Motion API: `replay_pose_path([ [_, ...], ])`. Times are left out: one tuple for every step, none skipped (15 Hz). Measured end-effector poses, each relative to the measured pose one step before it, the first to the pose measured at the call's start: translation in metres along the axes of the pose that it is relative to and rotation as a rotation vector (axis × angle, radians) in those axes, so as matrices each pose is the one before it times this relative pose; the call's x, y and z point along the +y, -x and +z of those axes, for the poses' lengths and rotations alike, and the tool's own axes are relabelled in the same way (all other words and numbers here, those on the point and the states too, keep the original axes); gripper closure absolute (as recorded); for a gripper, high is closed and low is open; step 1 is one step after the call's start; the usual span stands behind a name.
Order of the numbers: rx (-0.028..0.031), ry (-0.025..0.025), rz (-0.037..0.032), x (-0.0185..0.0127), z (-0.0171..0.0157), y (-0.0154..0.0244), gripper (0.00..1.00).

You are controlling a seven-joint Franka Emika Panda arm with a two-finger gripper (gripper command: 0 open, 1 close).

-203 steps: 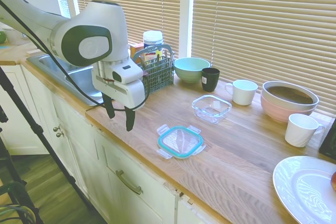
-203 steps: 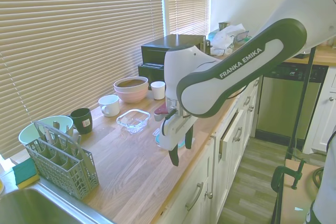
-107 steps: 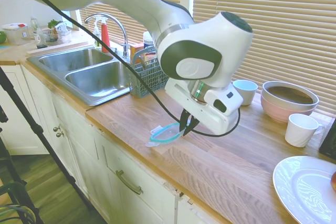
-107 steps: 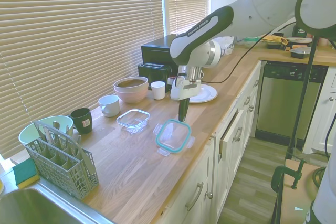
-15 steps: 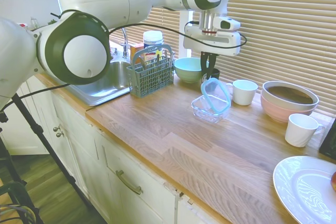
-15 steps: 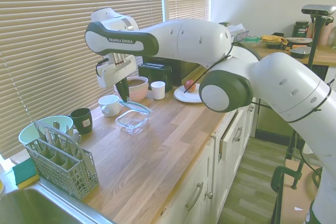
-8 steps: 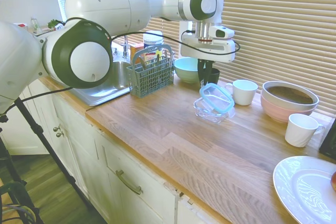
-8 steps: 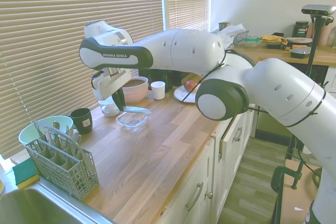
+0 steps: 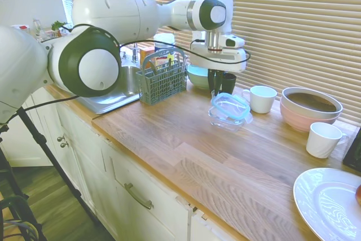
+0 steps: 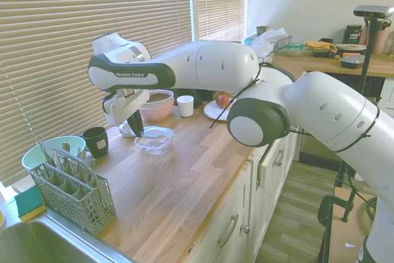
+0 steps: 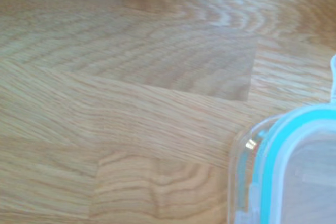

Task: Cover the lid of the food container

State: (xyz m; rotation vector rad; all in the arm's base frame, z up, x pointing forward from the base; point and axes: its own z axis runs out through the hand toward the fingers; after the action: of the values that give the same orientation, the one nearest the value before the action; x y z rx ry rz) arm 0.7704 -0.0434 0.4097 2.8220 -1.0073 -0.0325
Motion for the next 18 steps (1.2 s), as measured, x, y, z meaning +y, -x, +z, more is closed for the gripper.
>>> replay_pose_path([
  [0.00036,0.00341,-0.00293,-0.00359,0.00502,0.00085,1.00],
  [0.00220,0.00252,-0.00355,-0.00331,0.00521,0.00028,1.00],
  [0.00058,0.00271,-0.00314,-0.00278,0.00497,0.00037,1.00],
  [0.00320,0.00047,-0.00189,-0.00185,0.00421,-0.00020,1.00],
  [0.00606,-0.00206,-0.00072,-0.00102,0.00220,-0.00071,1.00],
  [0.00640,-0.00421,-0.00016,-0.00057,-0.00041,-0.00065,1.00],
  [0.00350,-0.00240,-0.00055,-0.00026,-0.00001,-0.00047,1.00],
  [0.00233,-0.00162,-0.00072,0.00011,0.00017,-0.00054,1.00],
  [0.00078,-0.00060,-0.00002,0.00040,0.00005,-0.00044,1.00],
  [0.00013,-0.00024,0.00102,0.00076,-0.00017,-0.00050,0.00],
  [-0.00018,-0.00009,0.00165,0.00102,-0.00002,-0.00068,0.00],
  [-0.00046,0.00048,0.00305,0.00149,0.00028,-0.00099,0.00],
  [-0.00056,0.00092,0.00397,0.00241,0.00051,-0.00164,0.00],
  [-0.00071,0.00151,0.00438,0.00280,0.00049,-0.00177,0.00],
  [-0.00176,0.00172,0.00490,0.00331,0.00046,-0.00173,0.00],
  [-0.00238,0.00134,0.00349,0.00332,0.00047,-0.00159,0.00],
  [-0.00218,0.00147,0.00163,0.00310,0.00097,-0.00154,0.00],
  [-0.00088,0.00074,0.00026,0.00271,0.00092,-0.00150,0.00],
])
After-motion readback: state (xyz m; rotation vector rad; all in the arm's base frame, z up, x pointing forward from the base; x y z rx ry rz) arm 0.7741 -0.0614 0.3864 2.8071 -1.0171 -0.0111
